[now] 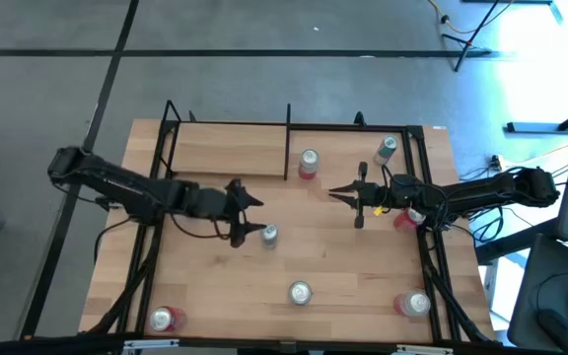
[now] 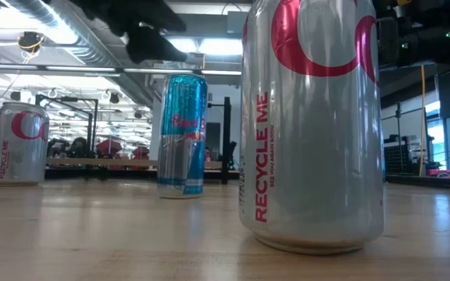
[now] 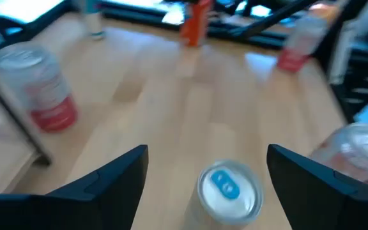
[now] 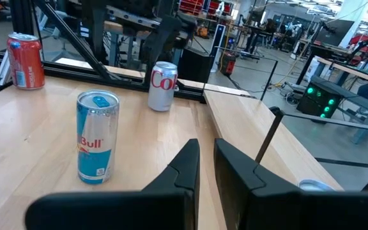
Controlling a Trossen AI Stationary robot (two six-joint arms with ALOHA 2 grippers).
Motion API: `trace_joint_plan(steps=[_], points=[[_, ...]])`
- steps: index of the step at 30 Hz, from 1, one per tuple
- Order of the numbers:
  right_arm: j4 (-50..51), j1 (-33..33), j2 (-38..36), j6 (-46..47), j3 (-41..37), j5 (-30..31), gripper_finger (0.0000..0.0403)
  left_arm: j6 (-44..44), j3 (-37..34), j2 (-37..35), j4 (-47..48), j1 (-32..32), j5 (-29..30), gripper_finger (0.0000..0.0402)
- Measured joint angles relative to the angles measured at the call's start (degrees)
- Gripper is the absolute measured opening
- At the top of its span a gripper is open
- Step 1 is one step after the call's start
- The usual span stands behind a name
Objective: Place canned beverage on shelf
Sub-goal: Put the bottom blue soda can on the shelf
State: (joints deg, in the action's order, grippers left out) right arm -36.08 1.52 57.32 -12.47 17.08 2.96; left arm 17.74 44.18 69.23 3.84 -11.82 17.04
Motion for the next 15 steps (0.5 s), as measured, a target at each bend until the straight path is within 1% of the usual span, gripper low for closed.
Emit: trace_joint_plan(steps=[3, 8, 10, 15], points=[[-0.1, 0.0, 0.0, 0.0, 0.0, 0.0, 0.0039, 2.8, 0.0, 0.9, 1.1, -4.7, 8.1, 0.0304], [-0.5, 0.0, 0.0, 0.0, 0.0, 0.0, 0.0039, 3.7, 0.0, 4.1, -1.8, -10.5, 18.1, 0.0304], [-0.5, 0.0, 0.0, 0.0, 0.0, 0.0, 0.0039, 3.7, 0.0, 6.6, -3.6, -11.4, 19.4, 0.0304], [-0.5, 0.0, 0.0, 0.0, 0.0, 0.0, 0.0039, 2.9, 0.0, 12.4, -8.5, -11.9, 20.2, 0.0304]])
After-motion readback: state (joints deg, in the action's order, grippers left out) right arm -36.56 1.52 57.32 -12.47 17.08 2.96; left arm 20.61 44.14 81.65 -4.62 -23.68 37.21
